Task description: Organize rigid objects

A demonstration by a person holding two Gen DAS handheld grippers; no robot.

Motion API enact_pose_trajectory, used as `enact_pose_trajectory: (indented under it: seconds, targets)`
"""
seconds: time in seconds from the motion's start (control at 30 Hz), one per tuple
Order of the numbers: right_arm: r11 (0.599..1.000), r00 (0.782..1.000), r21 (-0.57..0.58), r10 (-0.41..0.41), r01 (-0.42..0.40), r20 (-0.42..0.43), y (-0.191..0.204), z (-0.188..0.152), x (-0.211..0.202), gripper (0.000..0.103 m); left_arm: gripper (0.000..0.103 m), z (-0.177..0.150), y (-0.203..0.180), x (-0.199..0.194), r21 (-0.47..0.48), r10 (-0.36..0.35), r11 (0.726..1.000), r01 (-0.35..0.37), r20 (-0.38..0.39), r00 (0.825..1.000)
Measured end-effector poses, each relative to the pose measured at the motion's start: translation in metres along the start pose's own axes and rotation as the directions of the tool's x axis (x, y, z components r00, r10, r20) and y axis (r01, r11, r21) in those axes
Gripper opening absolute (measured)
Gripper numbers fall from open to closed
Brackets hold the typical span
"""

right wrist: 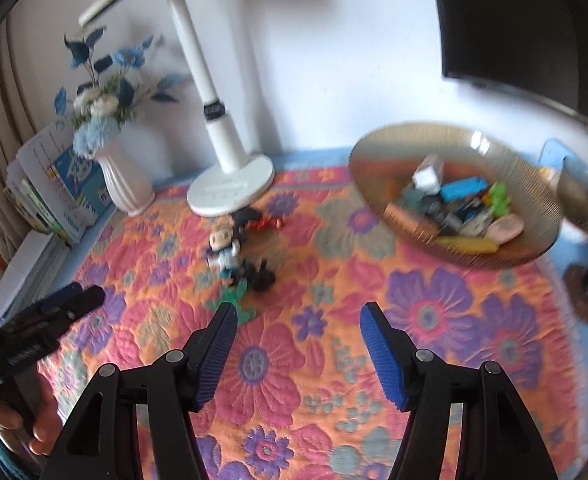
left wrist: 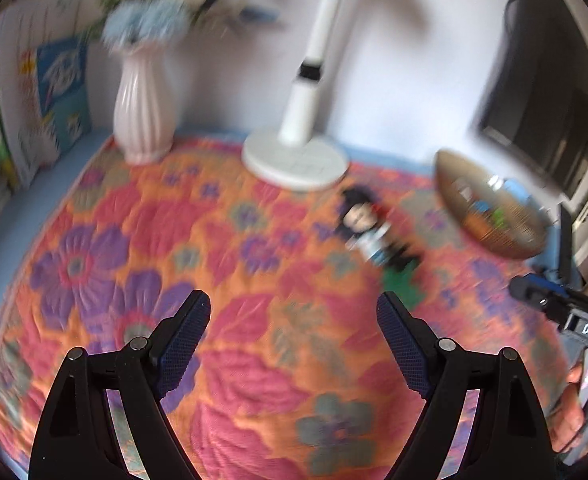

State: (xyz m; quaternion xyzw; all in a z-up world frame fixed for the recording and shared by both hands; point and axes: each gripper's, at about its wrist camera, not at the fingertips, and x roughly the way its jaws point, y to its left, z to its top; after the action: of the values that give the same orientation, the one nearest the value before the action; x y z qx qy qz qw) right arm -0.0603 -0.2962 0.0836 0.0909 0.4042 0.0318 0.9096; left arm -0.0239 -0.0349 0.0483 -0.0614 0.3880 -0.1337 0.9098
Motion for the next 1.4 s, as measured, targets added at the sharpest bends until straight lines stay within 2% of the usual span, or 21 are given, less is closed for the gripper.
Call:
enact_pose_trajectory:
  seconds: [0.17,0.27,0.33,0.57,0.63,0.7,0.93,1.07,1.1,1.17,1.23,1.3,1.4]
  targets:
    - [1.0,0.999,0.01,0.012,-0.012,-0.041,-0.007,-0.024,0.039,0.062,0.084,-0.02,0.016,0.023,-0.029,0.017,0.999,-0.019,-0.054,0.998]
    - [1.0,0.999,0.013,0.014,-0.013,-0.052,-0.01,-0.034,0.053,0.062,0.084,-0.022,0.02,0.019,-0.055,0.0,0.998,-0.001,-0.026,1.0]
    - [1.0,0.996,0.015,-0.005,0.006,-0.087,-0.011,-0.037,0.061,0.062,0.084,-0.023,0.023,0.019,-0.07,-0.009,0.998,0.006,-0.033,0.999]
    - [0.998,0.997,-0.016,-0.053,0.053,-0.055,-0.006,-0.039,0.057,0.063,0.084,-0.023,0.035,0.022,-0.14,-0.015,0.99,0.009,-0.043,0.999]
    - [0.998,0.997,-0.028,-0.061,0.06,-0.05,-0.004,-0.04,0.056,0.075,0.084,-0.023,0.036,0.022,-0.145,0.003,0.989,-0.008,-0.04,0.999]
    - [0.998,0.997,-0.031,-0.057,0.056,-0.044,-0.004,-0.04,0.055,0.085,0.084,-0.023,0.033,0.023,-0.131,0.017,0.991,-0.023,-0.046,0.999]
    - [0.999,0.998,0.031,-0.029,0.03,-0.054,-0.017,-0.039,0.057,0.085,0.084,-0.024,0.015,0.024,-0.026,0.076,0.997,-0.078,-0.053,0.996]
    - [0.999,0.998,0.046,-0.022,0.025,-0.058,-0.019,-0.039,0.057,0.085,0.084,-0.024,0.006,0.026,0.023,0.08,0.997,-0.078,-0.077,0.994]
    - [0.999,0.998,0.047,-0.019,0.022,-0.062,-0.019,-0.039,0.057,0.085,0.084,-0.023,0.004,0.029,0.032,0.068,0.997,-0.065,-0.103,0.992]
    - [0.998,0.997,0.055,-0.005,0.009,-0.081,-0.021,-0.038,0.058,0.085,0.084,-0.019,-0.003,0.032,0.022,-0.01,1.0,0.014,-0.165,0.986]
    - [0.994,0.99,0.095,0.062,-0.05,-0.128,-0.025,-0.032,0.058,0.085,0.084,-0.011,-0.021,0.028,0.036,-0.074,0.996,0.082,-0.167,0.983]
    - [0.989,0.984,0.116,0.111,-0.095,-0.137,-0.027,-0.02,0.053,0.085,0.084,-0.002,-0.044,0.028,0.084,-0.094,0.991,0.108,-0.156,0.983]
    - [0.996,0.989,0.054,0.071,-0.065,-0.131,-0.024,0.002,0.044,0.085,0.084,0.006,-0.075,0.047,0.15,-0.063,0.984,0.092,-0.185,0.981]
